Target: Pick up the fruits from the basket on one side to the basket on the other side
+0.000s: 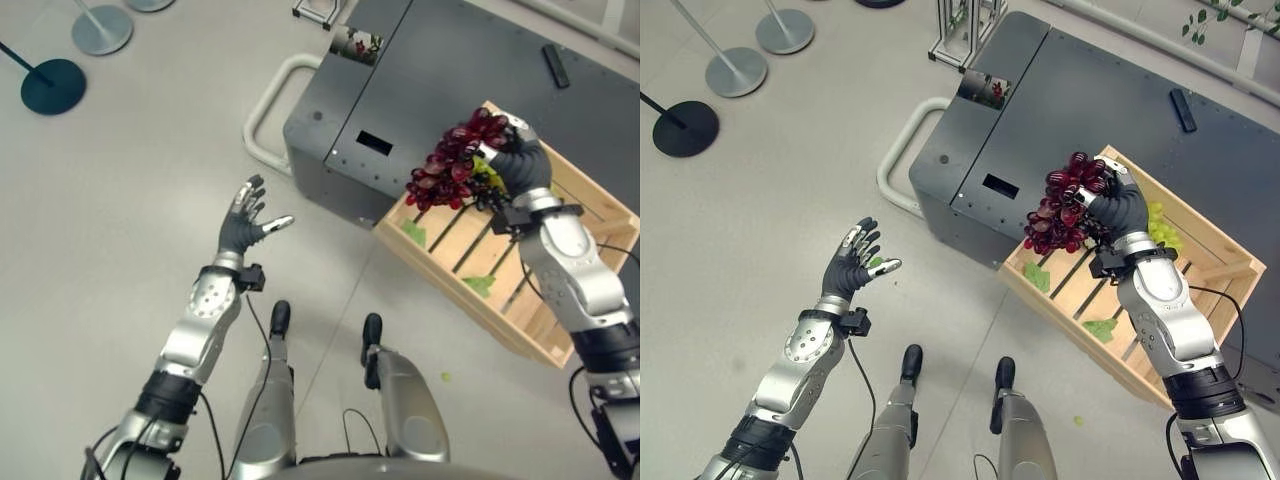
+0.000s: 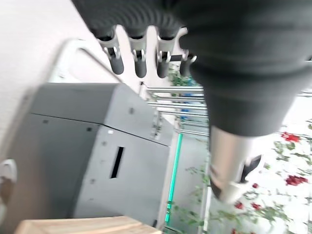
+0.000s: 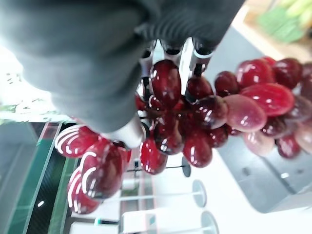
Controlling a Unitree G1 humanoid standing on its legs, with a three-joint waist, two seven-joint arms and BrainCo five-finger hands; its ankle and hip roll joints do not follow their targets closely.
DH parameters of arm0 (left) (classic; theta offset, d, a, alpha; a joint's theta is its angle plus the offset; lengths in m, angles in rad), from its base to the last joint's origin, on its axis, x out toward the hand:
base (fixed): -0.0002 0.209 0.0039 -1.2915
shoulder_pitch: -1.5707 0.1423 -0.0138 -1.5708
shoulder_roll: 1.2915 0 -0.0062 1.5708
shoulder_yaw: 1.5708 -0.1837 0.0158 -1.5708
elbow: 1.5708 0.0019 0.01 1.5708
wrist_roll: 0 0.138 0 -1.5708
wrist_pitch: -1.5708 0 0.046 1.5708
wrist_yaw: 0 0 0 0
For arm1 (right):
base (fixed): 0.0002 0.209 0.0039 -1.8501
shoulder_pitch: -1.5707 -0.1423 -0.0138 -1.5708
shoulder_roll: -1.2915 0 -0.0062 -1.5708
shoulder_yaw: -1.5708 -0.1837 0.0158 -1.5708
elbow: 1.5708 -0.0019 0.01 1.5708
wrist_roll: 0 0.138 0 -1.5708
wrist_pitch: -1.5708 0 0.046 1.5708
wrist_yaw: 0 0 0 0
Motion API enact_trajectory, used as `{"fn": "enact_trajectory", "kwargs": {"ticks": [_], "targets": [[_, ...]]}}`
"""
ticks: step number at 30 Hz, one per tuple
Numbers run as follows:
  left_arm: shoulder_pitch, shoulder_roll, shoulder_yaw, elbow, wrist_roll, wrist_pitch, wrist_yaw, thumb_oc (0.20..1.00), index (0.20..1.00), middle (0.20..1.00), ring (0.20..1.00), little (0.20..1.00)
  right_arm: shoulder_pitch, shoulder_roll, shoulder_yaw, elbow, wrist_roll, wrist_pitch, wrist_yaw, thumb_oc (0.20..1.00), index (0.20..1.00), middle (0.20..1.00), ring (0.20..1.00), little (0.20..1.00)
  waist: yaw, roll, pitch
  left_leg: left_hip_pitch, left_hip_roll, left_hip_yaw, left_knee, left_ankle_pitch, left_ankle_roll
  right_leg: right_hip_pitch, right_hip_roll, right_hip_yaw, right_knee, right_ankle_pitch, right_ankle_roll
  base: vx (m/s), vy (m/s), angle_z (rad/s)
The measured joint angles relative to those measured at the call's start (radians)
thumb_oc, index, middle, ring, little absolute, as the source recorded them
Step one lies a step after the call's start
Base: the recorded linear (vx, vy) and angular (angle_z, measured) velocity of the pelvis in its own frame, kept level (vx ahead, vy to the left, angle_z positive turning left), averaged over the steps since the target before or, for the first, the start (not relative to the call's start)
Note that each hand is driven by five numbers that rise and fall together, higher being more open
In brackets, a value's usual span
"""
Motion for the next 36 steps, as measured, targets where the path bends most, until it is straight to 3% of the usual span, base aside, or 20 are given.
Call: {"fn": "enact_trajectory", "kwargs": {"ticks": [9,22,26,36], "targets": [[-0.056,0.010,-0.020,0.021,0.035,0.003,-0.001,1.000,1.000,1.000,1.000,1.000,-0.110,0.036,0.117,-0.006,0.001,0.033,0.035,0.200,0.200,0.200,0.200,0.200,0.020,-0.048,-0.071,0.027,-0.006,0.008,0.025,-0.029,0.006,0.044,-0.003,0.007,-0.024,0.004,0.007,0.02,0.006,-0.03],[-0.085,0.006,-0.095,0.044,0.034,0.012,-0.001,1.000,1.000,1.000,1.000,1.000,-0.143,0.118,0.297,0.016,0.000,0.086,0.067,0.200,0.200,0.200,0.200,0.200,0.023,-0.046,-0.198,0.061,-0.013,0.005,0.023,-0.040,0.012,0.117,-0.002,-0.001,-0.096,0.019,0.017,0.02,0.004,0.02],[-0.140,0.000,-0.132,0.064,0.034,0.014,0.001,1.000,1.000,1.000,1.000,1.000,-0.144,0.212,0.326,0.086,-0.038,0.100,0.060,0.200,0.200,0.200,0.200,0.200,0.029,-0.043,-0.208,0.074,-0.014,-0.003,0.024,-0.043,0.013,0.140,-0.003,-0.010,-0.102,0.020,0.019,0.01,0.010,0.05],[-0.149,-0.068,-0.183,0.165,0.020,0.018,0.016,1.000,1.000,1.000,1.000,1.000,-0.147,0.346,0.422,0.178,-0.079,0.118,0.039,0.200,0.200,0.200,0.200,0.200,0.047,-0.032,-0.257,0.075,-0.027,-0.006,0.029,-0.048,0.019,0.153,-0.014,-0.012,-0.116,0.025,0.025,0.00,0.002,0.02]]}}
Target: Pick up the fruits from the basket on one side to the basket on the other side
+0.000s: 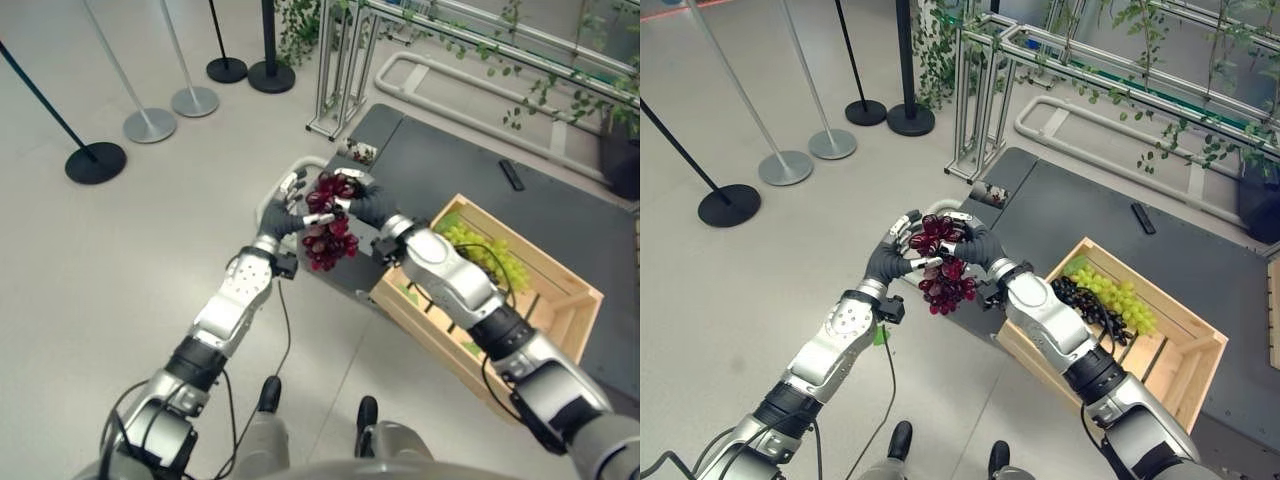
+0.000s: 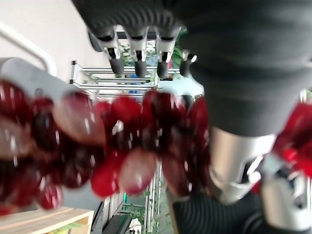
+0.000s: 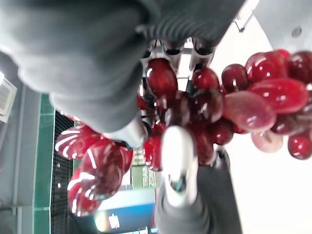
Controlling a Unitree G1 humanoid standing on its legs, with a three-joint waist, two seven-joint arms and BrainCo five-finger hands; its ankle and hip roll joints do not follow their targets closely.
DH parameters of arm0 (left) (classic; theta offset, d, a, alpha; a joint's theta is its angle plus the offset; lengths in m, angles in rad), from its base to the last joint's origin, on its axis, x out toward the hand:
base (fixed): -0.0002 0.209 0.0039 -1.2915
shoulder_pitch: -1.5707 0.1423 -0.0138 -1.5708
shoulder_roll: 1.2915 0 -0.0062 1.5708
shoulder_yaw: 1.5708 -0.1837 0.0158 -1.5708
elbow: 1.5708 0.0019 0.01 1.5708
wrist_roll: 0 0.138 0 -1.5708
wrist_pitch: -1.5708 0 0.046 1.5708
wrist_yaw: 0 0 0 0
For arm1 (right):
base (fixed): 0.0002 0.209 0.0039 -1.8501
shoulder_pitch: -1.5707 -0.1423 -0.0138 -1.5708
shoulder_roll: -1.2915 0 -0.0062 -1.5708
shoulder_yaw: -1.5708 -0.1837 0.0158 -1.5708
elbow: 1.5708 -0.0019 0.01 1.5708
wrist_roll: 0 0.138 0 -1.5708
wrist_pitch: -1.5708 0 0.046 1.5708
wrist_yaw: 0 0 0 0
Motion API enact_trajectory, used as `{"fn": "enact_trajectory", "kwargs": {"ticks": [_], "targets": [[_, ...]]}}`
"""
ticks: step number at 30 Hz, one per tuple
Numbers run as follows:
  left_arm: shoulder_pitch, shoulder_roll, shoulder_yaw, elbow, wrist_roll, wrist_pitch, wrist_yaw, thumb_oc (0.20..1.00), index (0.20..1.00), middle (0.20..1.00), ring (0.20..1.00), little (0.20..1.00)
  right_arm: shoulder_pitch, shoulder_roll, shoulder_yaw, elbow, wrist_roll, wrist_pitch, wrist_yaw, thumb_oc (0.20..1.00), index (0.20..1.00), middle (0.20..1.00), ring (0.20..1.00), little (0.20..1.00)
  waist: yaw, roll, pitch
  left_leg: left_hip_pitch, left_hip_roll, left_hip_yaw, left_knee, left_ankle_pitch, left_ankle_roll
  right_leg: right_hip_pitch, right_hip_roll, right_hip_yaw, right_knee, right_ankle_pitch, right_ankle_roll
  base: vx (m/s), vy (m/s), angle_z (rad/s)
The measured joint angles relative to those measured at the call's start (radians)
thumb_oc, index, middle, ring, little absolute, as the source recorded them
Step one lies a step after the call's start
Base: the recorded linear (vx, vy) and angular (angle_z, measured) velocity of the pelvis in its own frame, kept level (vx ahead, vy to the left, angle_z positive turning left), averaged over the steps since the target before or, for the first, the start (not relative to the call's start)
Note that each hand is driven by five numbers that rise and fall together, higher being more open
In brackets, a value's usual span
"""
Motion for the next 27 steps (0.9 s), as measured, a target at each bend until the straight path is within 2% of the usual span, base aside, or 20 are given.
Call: {"fn": "enact_trajectory", "kwargs": {"ticks": [4,9,14,22,23,24,27], "targets": [[-0.003,-0.011,-0.008,0.048,-0.034,0.000,0.005,1.000,1.000,1.000,1.000,1.000,-0.014,0.042,0.030,0.034,-0.017,0.010,-0.017,0.200,0.200,0.200,0.200,0.200,0.001,0.001,-0.005,0.001,-0.004,-0.002,0.003,-0.001,0.002,0.010,-0.002,0.000,-0.010,0.003,0.004,0.01,0.001,0.03],[-0.019,-0.009,-0.032,0.121,-0.045,0.003,-0.004,1.000,1.000,1.000,1.000,1.000,-0.052,0.042,0.073,0.074,-0.017,0.023,-0.024,0.200,0.200,0.200,0.200,0.200,0.001,0.001,-0.015,0.003,-0.009,-0.002,0.014,-0.007,0.004,0.026,-0.005,0.000,-0.021,0.007,0.009,0.01,0.010,0.04],[-0.027,-0.013,-0.048,0.209,-0.043,0.010,-0.016,1.000,1.000,1.000,1.000,1.000,-0.067,0.038,0.094,0.077,-0.017,0.032,-0.025,0.200,0.200,0.200,0.200,0.200,0.002,-0.001,-0.055,0.007,-0.010,-0.002,0.015,-0.009,0.004,0.039,-0.003,0.000,-0.043,0.017,0.009,0.00,0.000,0.00],[-0.027,-0.041,-0.045,0.234,-0.043,0.021,0.016,1.000,1.000,1.000,1.000,1.000,-0.069,0.048,0.105,0.077,0.003,0.032,-0.048,0.200,0.200,0.200,0.200,0.200,0.003,-0.003,-0.060,0.020,-0.011,-0.002,0.018,-0.013,0.005,0.057,-0.003,0.000,-0.050,0.019,0.012,0.00,0.000,0.00],[-0.027,-0.043,-0.045,0.233,-0.042,0.021,0.022,0.438,0.438,0.438,0.438,0.438,-0.069,0.049,0.105,0.077,0.005,0.031,-0.051,0.200,0.200,0.200,0.200,0.200,0.003,-0.005,-0.062,0.020,-0.011,-0.002,0.019,-0.013,0.005,0.057,-0.003,0.000,-0.050,0.019,0.012,0.00,0.000,0.00],[-0.027,-0.047,-0.045,0.233,-0.042,0.021,0.026,0.200,0.200,0.200,0.200,0.200,-0.069,0.049,0.105,0.077,0.005,0.031,-0.053,0.200,0.200,0.200,0.200,0.200,0.002,-0.006,-0.062,0.020,-0.011,-0.002,0.019,-0.013,0.005,0.057,-0.003,0.000,-0.051,0.019,0.012,0.00,0.000,0.00],[-0.027,-0.060,-0.045,0.233,-0.044,0.021,0.056,0.200,0.200,0.200,0.200,0.200,-0.069,0.056,0.105,0.077,0.006,0.026,-0.068,0.200,0.200,0.200,0.200,0.200,0.003,-0.009,-0.064,0.020,-0.011,-0.002,0.019,-0.013,0.005,0.057,-0.003,0.000,-0.051,0.019,0.012,0.00,0.000,0.00]]}}
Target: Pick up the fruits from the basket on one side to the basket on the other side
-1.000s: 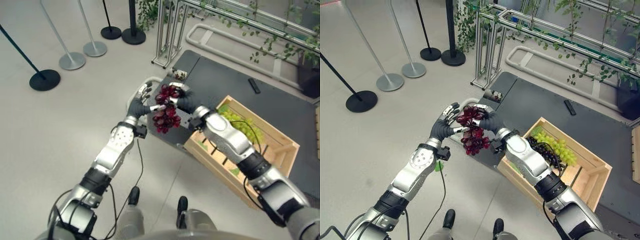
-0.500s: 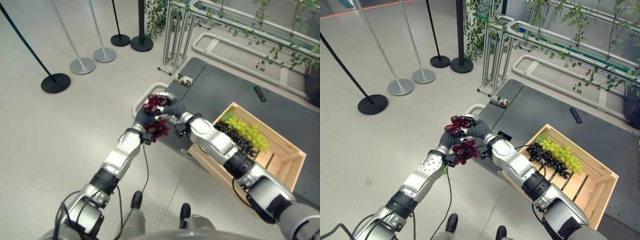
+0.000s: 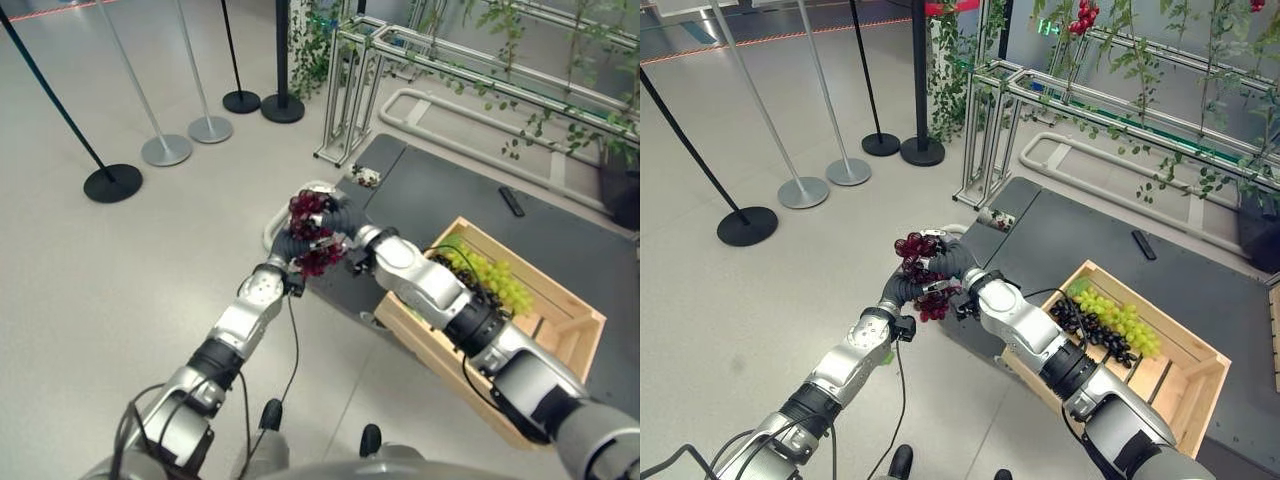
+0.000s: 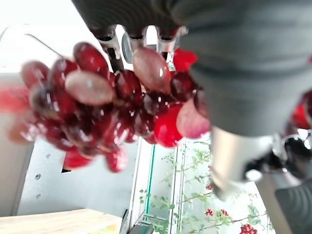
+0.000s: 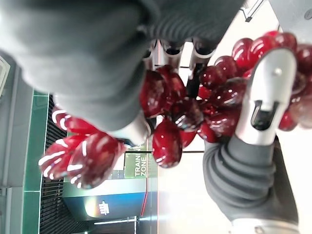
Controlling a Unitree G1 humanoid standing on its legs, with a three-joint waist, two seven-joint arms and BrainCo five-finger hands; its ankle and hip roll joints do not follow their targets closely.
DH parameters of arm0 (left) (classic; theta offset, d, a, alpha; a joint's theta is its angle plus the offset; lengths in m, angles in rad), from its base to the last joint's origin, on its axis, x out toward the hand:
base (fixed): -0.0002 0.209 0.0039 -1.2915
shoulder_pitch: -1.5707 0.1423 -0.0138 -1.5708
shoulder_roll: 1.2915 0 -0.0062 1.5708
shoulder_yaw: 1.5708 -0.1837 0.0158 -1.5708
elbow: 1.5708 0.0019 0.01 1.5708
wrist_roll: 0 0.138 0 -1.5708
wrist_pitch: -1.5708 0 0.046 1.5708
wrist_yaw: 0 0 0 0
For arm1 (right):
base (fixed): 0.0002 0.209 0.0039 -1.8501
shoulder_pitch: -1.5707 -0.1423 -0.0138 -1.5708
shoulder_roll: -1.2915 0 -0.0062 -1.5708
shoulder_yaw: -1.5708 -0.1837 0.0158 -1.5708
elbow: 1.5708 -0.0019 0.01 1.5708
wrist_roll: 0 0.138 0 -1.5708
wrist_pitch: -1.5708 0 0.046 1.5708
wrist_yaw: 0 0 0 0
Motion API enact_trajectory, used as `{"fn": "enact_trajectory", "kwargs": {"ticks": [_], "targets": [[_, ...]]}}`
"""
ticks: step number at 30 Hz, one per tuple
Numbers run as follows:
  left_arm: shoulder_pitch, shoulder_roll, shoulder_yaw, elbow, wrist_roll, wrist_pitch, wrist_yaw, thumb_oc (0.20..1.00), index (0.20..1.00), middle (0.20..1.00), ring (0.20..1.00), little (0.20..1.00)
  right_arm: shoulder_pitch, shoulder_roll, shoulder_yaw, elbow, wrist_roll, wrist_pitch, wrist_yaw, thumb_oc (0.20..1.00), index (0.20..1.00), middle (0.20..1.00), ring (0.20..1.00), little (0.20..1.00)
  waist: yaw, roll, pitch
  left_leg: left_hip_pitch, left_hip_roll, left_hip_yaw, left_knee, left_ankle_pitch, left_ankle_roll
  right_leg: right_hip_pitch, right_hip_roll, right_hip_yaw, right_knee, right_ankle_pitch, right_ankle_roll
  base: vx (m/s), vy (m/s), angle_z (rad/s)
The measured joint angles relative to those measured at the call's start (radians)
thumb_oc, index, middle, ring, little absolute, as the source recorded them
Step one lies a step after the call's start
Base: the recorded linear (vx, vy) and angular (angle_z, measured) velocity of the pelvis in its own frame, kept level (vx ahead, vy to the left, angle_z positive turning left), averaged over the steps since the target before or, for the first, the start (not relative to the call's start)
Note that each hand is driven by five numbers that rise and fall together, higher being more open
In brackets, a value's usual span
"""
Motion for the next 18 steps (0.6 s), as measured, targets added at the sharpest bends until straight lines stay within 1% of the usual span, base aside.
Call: {"fn": "enact_trajectory", "kwargs": {"ticks": [8,9,10,11,18], "targets": [[0.000,-0.027,0.000,0.000,-0.001,-0.003,0.043,0.200,0.200,0.200,0.200,0.200,0.000,0.013,-0.001,0.000,0.029,-0.019,-0.022,0.200,0.200,0.200,0.200,0.200,0.000,-0.007,-0.004,0.000,0.000,0.000,0.001,0.000,0.000,0.001,0.000,0.000,0.000,0.000,0.000,0.00,0.000,0.00],[0.000,-0.029,0.000,0.000,-0.001,-0.006,0.049,0.225,0.225,0.225,0.225,0.225,0.000,0.014,-0.001,0.000,0.029,-0.022,-0.023,0.200,0.200,0.200,0.200,0.200,0.000,-0.011,-0.007,0.000,0.000,0.000,0.002,0.000,0.000,0.001,0.000,0.000,0.000,0.000,0.000,0.00,0.000,0.00],[0.000,-0.030,0.000,0.000,-0.001,-0.008,0.051,0.222,0.222,0.222,0.222,0.222,0.000,0.014,-0.001,0.000,0.030,-0.024,-0.023,0.200,0.200,0.200,0.200,0.200,0.000,-0.012,-0.008,0.000,0.000,0.000,0.002,0.000,0.000,0.001,0.000,0.000,0.000,0.000,0.000,0.00,0.000,0.00],[0.000,-0.029,0.000,0.000,-0.001,-0.015,0.056,0.200,0.200,0.200,0.200,0.200,0.000,0.015,-0.001,0.000,0.034,-0.029,-0.023,0.200,0.200,0.200,0.200,0.200,0.000,-0.015,-0.010,0.000,0.000,0.000,0.002,0.000,0.000,0.001,0.000,0.000,0.000,0.000,0.000,0.00,0.000,0.00],[0.000,-0.028,0.000,-0.002,-0.001,-0.022,0.063,0.200,0.200,0.200,0.200,0.200,0.000,0.017,-0.001,0.000,0.035,-0.038,-0.023,0.200,0.200,0.200,0.200,0.200,-0.001,-0.015,-0.010,-0.002,-0.001,0.000,0.008,-0.004,0.003,0.002,0.000,0.000,0.001,0.000,0.001,0.00,0.000,0.00]]}}
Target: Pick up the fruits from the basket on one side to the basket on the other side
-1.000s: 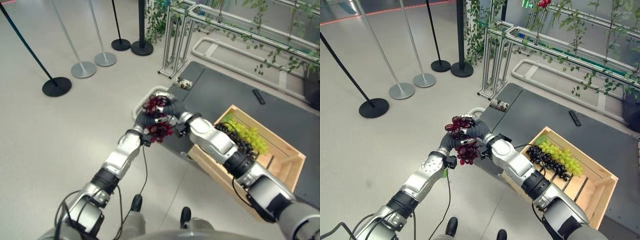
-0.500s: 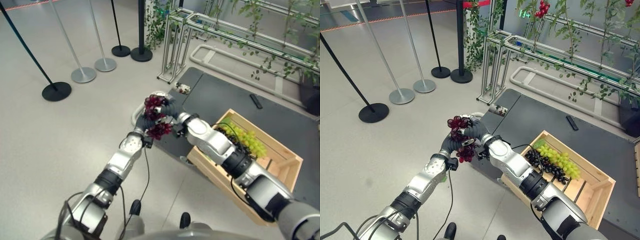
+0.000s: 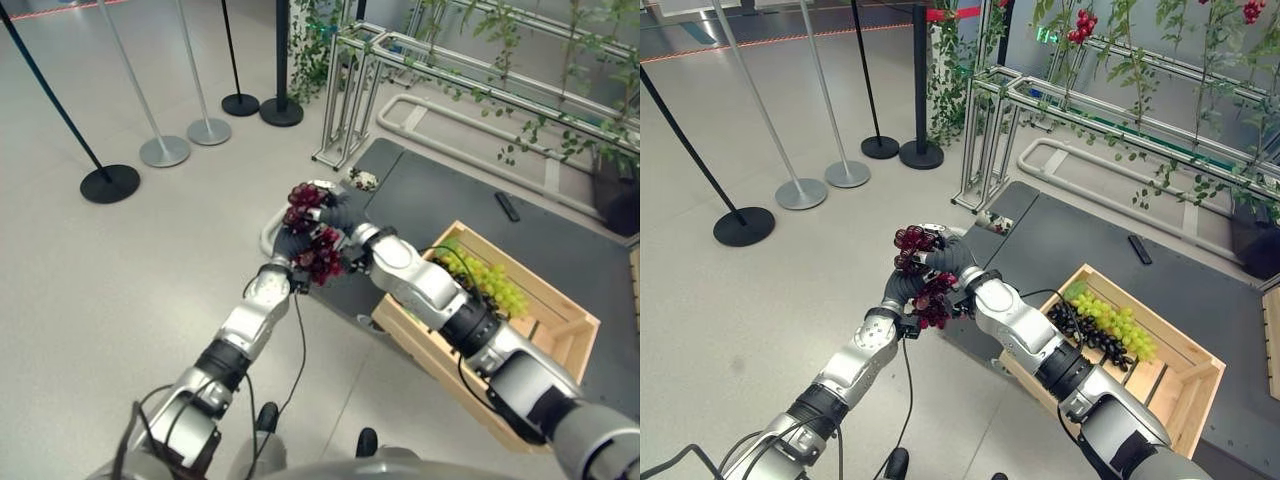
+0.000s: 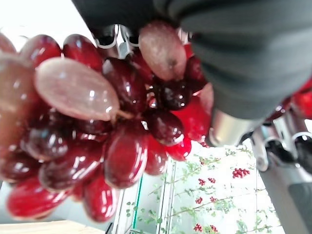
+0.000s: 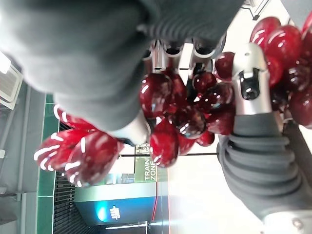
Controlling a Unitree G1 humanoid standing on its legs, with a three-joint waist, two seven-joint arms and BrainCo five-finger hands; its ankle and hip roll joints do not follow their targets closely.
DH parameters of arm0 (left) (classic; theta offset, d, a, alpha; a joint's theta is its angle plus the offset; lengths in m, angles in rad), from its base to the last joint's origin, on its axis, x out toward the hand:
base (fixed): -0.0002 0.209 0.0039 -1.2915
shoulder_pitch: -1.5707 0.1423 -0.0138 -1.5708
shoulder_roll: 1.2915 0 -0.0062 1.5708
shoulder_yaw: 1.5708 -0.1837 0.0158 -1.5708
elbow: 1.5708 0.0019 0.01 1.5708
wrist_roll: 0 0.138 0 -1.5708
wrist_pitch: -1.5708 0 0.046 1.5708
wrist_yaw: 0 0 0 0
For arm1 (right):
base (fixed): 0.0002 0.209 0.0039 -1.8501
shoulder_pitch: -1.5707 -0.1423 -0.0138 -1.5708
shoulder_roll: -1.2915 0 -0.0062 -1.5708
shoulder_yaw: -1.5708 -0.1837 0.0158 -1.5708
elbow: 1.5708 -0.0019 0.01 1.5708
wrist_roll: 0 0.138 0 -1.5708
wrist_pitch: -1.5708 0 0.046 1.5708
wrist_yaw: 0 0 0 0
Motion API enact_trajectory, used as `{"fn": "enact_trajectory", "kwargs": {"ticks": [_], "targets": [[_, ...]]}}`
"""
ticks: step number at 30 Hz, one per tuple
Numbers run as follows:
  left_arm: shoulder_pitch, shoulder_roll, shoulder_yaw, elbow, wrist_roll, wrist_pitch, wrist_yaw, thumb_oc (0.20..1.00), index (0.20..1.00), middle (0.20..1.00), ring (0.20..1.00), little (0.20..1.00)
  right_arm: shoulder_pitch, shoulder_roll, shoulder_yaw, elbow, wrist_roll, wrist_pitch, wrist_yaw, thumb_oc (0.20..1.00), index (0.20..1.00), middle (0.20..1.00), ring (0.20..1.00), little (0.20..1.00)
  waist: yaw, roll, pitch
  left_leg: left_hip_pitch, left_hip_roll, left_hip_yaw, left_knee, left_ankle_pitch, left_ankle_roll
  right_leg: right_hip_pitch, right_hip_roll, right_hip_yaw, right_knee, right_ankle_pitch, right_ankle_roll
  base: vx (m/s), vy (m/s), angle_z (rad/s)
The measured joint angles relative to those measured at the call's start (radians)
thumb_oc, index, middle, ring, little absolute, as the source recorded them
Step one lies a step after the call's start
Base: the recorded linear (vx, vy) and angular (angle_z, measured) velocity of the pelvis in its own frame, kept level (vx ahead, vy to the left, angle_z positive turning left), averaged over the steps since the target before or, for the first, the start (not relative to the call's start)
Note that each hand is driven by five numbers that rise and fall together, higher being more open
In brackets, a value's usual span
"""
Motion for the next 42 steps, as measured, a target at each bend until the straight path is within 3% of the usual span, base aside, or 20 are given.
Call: {"fn": "enact_trajectory", "kwargs": {"ticks": [5,6,7,15,17,19,25,33,36,37,38,39,40,42], "targets": [[0.000,0.001,0.000,0.000,0.000,0.000,0.003,0.200,0.200,0.200,0.200,0.200,0.000,0.001,0.000,0.000,0.000,0.000,0.000,0.200,0.200,0.200,0.200,0.200,0.001,0.000,0.000,0.000,-0.001,0.000,0.002,-0.001,0.000,0.001,0.000,0.000,0.000,0.000,0.000,0.00,0.000,0.00],[0.000,0.001,0.000,0.000,0.000,-0.001,0.002,0.200,0.200,0.200,0.200,0.200,0.000,0.001,0.000,0.000,0.000,0.000,0.000,0.520,0.520,0.520,0.520,0.520,0.001,0.000,0.000,0.000,-0.001,0.000,0.003,-0.001,0.000,0.001,0.000,0.000,0.000,0.000,0.000,0.00,0.000,0.00],[0.000,0.001,0.000,0.000,0.000,-0.001,0.002,0.200,0.200,0.200,0.200,0.200,0.000,0.001,0.000,0.000,0.000,0.000,0.000,1.000,1.000,1.000,1.000,1.000,0.001,0.000,0.000,0.000,-0.001,0.000,0.003,-0.001,0.000,0.001,0.000,0.000,0.000,0.000,0.000,0.00,0.000,0.00],[0.016,0.010,0.031,0.009,-0.009,0.002,0.002,0.200,0.200,0.200,0.200,0.200,0.008,0.022,-0.007,-0.079,0.015,-0.023,0.037,1.000,1.000,1.000,1.000,1.000,-0.003,-0.009,-0.004,0.000,-0.003,0.002,0.009,-0.006,0.003,0.002,-0.002,0.001,0.002,-0.002,0.003,0.00,0.015,0.00],[0.061,0.013,0.078,-0.020,-0.031,0.002,0.000,0.200,0.200,0.200,0.200,0.200,0.058,0.016,-0.049,-0.154,-0.013,-0.027,0.053,1.000,1.000,1.000,1.000,1.000,-0.003,-0.015,-0.009,0.000,-0.004,0.003,0.015,-0.012,0.004,0.004,-0.003,0.002,0.000,-0.002,0.003,-0.02,0.071,-0.02],[0.182,0.022,0.169,-0.133,-0.059,-0.001,-0.007,0.200,0.200,0.200,0.200,0.200,0.213,0.010,-0.184,-0.269,-0.092,-0.052,0.073,1.000,1.000,1.000,1.000,1.000,-0.002,-0.028,-0.009,0.000,-0.008,0.005,0.029,-0.025,0.008,0.010,-0.007,0.002,0.000,-0.006,0.004,-0.04,0.064,0.00],[0.360,0.066,0.319,-0.239,-0.088,-0.005,-0.027,0.200,0.200,0.200,0.200,0.200,0.458,-0.046,-0.367,-0.299,-0.217,-0.060,0.082,1.000,1.000,1.000,1.000,1.000,-0.002,-0.033,-0.004,-0.007,-0.035,0.032,0.075,-0.059,0.032,0.012,-0.035,0.018,0.014,-0.016,0.024,-0.08,0.087,-0.05],[0.427,0.063,0.372,-0.304,-0.098,-0.021,-0.071,0.200,0.200,0.200,0.200,0.200,0.540,-0.013,-0.404,-0.293,-0.231,-0.081,0.113,1.000,1.000,1.000,1.000,1.000,-0.004,-0.024,0.047,-0.087,-0.065,0.055,0.199,-0.108,0.060,-0.038,-0.047,0.077,0.070,-0.026,0.047,-0.13,0.058,-0.02],[0.429,0.044,0.374,-0.305,-0.099,-0.022,-0.089,0.200,0.200,0.200,0.200,0.200,0.556,-0.001,-0.438,-0.300,-0.224,-0.092,0.120,1.000,1.000,1.000,1.000,1.000,0.001,-0.006,0.057,-0.094,-0.065,0.013,0.210,-0.120,0.062,-0.022,0.033,0.230,0.133,-0.117,0.034,0.07,0.004,0.60],[0.431,0.033,0.374,-0.299,-0.098,-0.022,-0.101,0.200,0.200,0.200,0.200,0.200,0.584,0.003,-0.468,-0.302,-0.225,-0.101,0.122,1.000,1.000,1.000,1.000,1.000,-0.011,0.012,0.061,-0.103,-0.072,-0.066,0.241,-0.125,0.053,-0.015,0.141,0.394,0.282,-0.236,0.027,0.12,-0.016,1.12],[0.432,0.031,0.374,-0.302,-0.098,-0.022,-0.106,0.200,0.200,0.200,0.200,0.200,0.606,0.003,-0.487,-0.305,-0.225,-0.107,0.120,1.000,1.000,1.000,1.000,1.000,-0.019,0.011,0.060,-0.106,-0.074,-0.087,0.251,-0.123,0.049,-0.012,0.193,0.467,0.340,-0.271,0.002,0.01,-0.091,1.21],[0.466,0.030,0.375,-0.322,-0.098,-0.027,-0.107,0.200,0.200,0.200,0.200,0.200,0.631,0.000,-0.503,-0.307,-0.226,-0.111,0.111,1.000,1.000,1.000,1.000,1.000,-0.007,-0.004,0.051,-0.110,-0.085,-0.073,0.251,-0.118,0.045,-0.001,0.215,0.466,0.345,-0.315,-0.065,-0.05,-0.145,0.71],[0.480,0.033,0.380,-0.325,-0.098,-0.027,-0.107,0.200,0.200,0.200,0.200,0.200,0.628,-0.001,-0.505,-0.309,-0.228,-0.116,0.110,1.000,1.000,1.000,1.000,1.000,-0.002,0.000,0.051,-0.118,-0.096,-0.082,0.259,-0.119,0.040,0.020,0.209,0.469,0.327,-0.339,-0.110,-0.05,-0.141,0.62],[0.535,0.008,0.398,-0.328,-0.098,-0.027,-0.115,0.200,0.200,0.200,0.200,0.200,0.628,-0.010,-0.496,-0.306,-0.237,-0.119,0.103,1.000,1.000,1.000,1.000,1.000,-0.008,0.041,0.052,-0.107,-0.092,-0.129,0.193,-0.061,0.009,0.014,0.219,0.442,0.315,-0.333,-0.122,-0.13,-0.183,0.55]]}}
